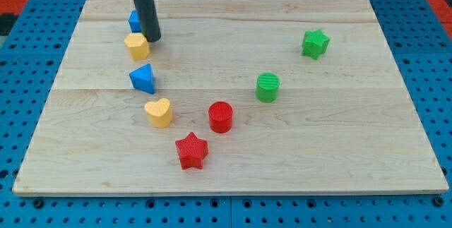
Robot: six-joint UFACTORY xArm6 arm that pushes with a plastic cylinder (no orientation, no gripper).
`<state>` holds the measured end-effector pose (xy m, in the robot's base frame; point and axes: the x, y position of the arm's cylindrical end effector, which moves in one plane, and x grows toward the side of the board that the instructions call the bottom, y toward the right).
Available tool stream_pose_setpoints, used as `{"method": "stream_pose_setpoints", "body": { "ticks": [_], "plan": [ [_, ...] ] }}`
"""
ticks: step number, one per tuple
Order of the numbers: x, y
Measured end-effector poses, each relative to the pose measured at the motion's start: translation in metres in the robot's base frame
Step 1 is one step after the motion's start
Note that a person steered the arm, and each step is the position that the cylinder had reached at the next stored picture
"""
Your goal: Place the yellow hexagon below to the blue cube
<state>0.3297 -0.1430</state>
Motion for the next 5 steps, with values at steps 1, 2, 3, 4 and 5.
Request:
{"method": "stream_pose_setpoints", "body": {
  "ticks": [1,2,3,4,5],
  "plan": [
    [0.009,0.003],
    [-0.005,0.057],
    [-0.05,0.115],
    [-0.054,0.124],
    [-0.055,0.124]
  ]
}}
